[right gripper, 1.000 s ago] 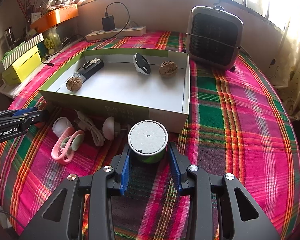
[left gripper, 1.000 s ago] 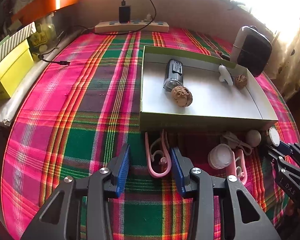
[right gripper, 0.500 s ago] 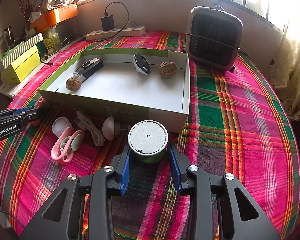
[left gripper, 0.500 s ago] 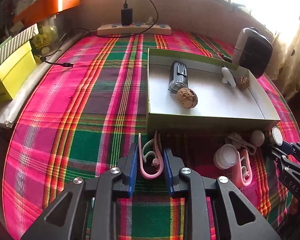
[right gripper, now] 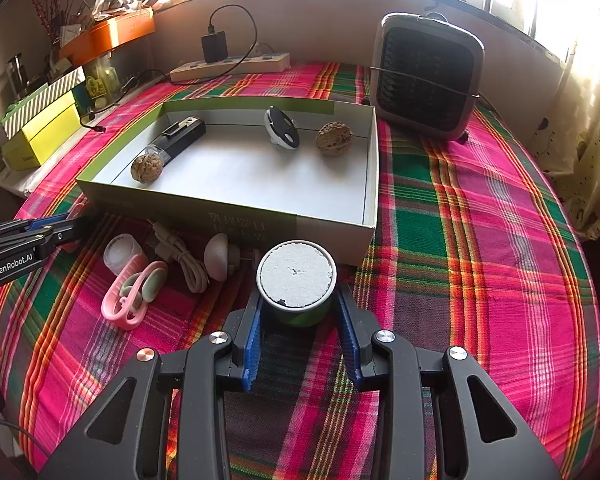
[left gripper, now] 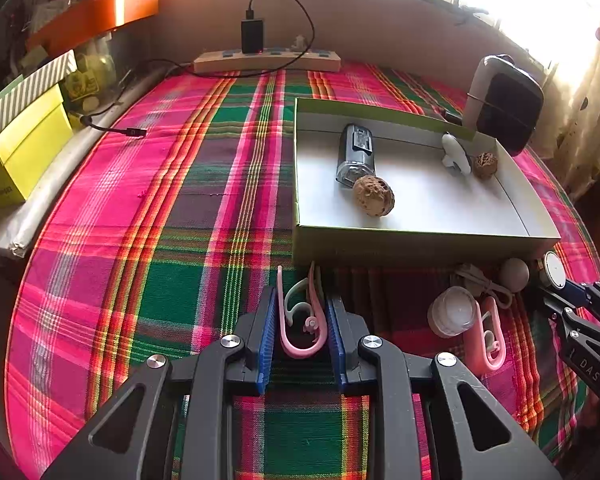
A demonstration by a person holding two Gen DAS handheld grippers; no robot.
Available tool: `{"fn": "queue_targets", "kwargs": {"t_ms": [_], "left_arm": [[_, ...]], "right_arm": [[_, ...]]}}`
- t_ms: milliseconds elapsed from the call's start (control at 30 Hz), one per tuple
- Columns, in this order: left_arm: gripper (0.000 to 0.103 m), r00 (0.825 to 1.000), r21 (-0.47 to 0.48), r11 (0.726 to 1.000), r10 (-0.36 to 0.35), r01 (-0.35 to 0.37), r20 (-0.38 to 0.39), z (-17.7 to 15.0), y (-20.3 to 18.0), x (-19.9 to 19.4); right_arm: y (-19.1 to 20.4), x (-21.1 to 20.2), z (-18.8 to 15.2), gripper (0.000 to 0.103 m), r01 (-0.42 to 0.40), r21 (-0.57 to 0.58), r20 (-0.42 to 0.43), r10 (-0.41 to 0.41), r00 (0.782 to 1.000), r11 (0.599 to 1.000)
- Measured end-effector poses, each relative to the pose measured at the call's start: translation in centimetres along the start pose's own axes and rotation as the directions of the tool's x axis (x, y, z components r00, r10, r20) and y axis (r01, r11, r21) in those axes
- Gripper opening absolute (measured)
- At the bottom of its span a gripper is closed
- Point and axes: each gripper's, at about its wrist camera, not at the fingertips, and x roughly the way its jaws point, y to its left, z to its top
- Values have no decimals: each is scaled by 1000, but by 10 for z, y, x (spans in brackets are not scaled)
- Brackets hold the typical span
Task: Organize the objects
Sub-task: 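Carry the ear hook with the left tool while the right tool carries the jar over the box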
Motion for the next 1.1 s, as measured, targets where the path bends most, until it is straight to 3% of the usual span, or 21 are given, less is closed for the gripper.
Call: {"fn": "queue_targets", "kwargs": {"t_ms": [567, 1100], "left_arm": [[21, 999, 9, 999, -41, 41, 35, 5, 0, -17], [21, 987, 87, 988, -136, 128, 90, 46, -22, -25]], "right_arm": [[0, -8, 5, 34, 11, 2, 21, -11, 1000, 1000], [-2, -25, 34, 34, 9, -2, 91, -8, 996, 1000]]}}
